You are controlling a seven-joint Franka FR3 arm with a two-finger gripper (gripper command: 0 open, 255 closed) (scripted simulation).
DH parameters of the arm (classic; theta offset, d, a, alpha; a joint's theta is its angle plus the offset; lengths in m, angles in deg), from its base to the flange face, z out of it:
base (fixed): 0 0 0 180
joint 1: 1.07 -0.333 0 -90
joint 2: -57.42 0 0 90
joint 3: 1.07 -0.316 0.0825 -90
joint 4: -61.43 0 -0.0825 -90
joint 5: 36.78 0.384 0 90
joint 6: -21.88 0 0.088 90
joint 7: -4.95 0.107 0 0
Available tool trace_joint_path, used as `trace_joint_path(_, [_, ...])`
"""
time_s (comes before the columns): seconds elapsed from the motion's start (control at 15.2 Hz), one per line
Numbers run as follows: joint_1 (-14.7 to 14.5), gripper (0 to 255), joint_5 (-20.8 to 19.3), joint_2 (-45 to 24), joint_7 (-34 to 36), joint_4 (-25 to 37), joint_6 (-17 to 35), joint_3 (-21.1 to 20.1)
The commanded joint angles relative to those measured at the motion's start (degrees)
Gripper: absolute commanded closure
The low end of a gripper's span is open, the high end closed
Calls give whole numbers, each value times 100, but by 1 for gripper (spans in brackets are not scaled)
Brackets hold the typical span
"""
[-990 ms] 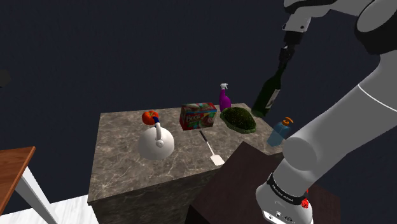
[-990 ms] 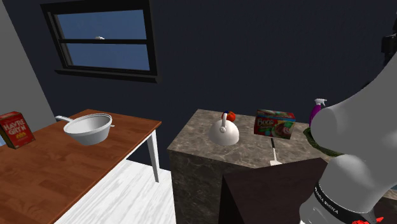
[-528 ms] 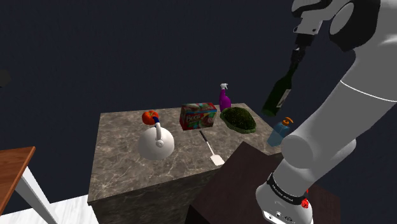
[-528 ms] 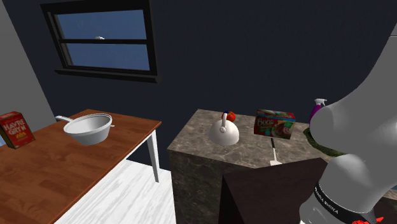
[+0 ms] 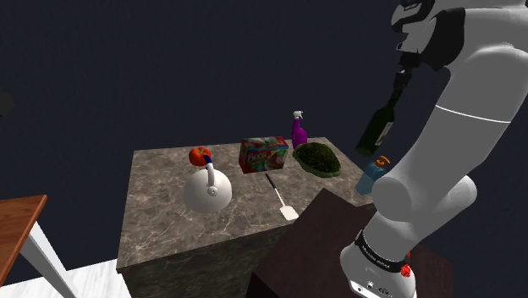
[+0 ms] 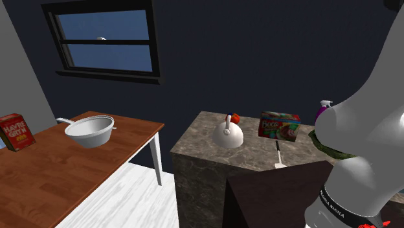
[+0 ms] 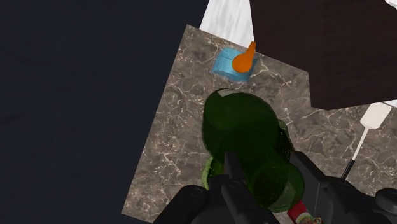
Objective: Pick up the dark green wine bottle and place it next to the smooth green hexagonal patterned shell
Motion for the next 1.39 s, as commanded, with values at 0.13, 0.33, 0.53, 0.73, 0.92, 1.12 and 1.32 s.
trace_joint_path(0.13, [-25, 255, -25, 45, 30, -348, 316, -10])
trace_joint_path(0.33, [-39, 255, -37, 66, 50, -601, 552, -17])
trace_joint_path(0.53, [-47, 255, -40, 71, 64, -838, 784, -22])
trace_joint_path(0.73, [-51, 255, -34, 62, 71, -1059, 1012, -27])
trace_joint_path(0.92, [-52, 255, -19, 39, 72, -1267, 1238, -31])
trace_joint_path(1.12, [-48, 255, 5, 2, 66, -1460, 1461, -36])
trace_joint_path(1.32, [-42, 255, 37, -48, 55, -1641, 1681, -41])
